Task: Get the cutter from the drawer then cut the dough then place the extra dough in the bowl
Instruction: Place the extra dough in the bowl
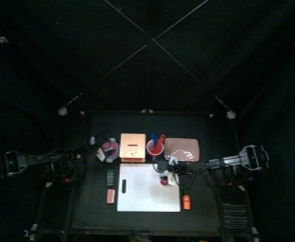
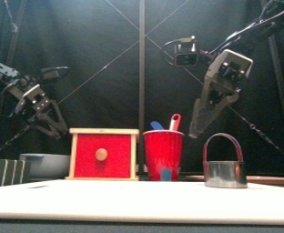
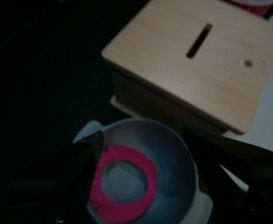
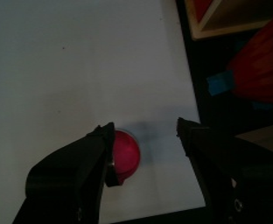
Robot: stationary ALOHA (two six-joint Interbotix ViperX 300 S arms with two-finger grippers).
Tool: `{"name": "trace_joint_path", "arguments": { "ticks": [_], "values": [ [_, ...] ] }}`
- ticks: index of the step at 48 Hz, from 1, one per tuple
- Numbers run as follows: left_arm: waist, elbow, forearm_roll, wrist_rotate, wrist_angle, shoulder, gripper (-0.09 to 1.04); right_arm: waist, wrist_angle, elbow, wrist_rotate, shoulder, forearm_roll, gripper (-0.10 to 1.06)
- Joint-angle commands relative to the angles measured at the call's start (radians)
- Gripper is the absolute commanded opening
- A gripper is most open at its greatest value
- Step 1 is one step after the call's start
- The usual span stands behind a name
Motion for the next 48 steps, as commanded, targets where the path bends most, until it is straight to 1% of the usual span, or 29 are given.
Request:
{"name": "trace_joint_path", "arguments": {
  "ticks": [1,10,17,21,28,35,48],
  "values": [
    [-0.003,-0.015,-0.031,0.002,-0.026,-0.060,1.02,-0.003,-0.006,-0.023,0.002,-0.011,0.003,0.91],
    [-0.043,-0.015,-0.075,-0.002,-0.044,-0.183,1.02,-0.003,-0.003,-0.025,0.002,-0.012,0.005,0.91],
    [-0.106,-0.023,-0.103,-0.011,-0.063,-0.259,1.02,-0.009,-0.012,-0.037,0.000,-0.011,0.002,0.91],
    [-0.146,-0.021,-0.098,-0.009,-0.071,-0.268,1.01,-0.021,-0.038,-0.055,0.000,-0.011,0.003,0.91],
    [-0.207,-0.018,-0.074,-0.012,-0.086,-0.268,0.98,-0.037,-0.147,-0.067,-0.002,-0.011,-0.002,0.91],
    [-0.213,-0.015,-0.069,-0.012,-0.100,-0.268,0.94,-0.049,-0.221,-0.061,0.002,-0.011,0.009,0.91],
    [-0.213,0.012,-0.063,-0.015,-0.101,-0.268,0.91,-0.049,-0.241,-0.044,0.000,-0.008,0.038,0.91]
  ]
}}
